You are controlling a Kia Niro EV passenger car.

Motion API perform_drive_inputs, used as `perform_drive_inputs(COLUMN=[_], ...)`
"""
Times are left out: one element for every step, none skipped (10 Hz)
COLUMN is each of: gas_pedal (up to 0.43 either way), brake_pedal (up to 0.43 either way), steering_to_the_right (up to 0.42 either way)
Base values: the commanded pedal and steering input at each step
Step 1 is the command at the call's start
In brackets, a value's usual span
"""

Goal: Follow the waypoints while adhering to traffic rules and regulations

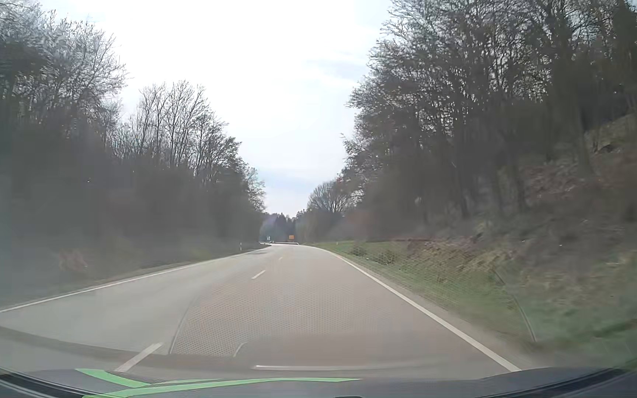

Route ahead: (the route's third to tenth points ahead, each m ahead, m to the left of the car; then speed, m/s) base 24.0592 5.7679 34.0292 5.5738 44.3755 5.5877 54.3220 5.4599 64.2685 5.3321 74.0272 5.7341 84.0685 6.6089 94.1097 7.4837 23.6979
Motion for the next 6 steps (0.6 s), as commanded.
perform_drive_inputs(gas_pedal=[0.169,0.169,0.169,0.169,0.169,0.169], brake_pedal=[0.0,0.0,0.0,0.0,0.0,0.0], steering_to_the_right=[-0.002,-0.002,-0.003,-0.002,-0.003,-0.002])
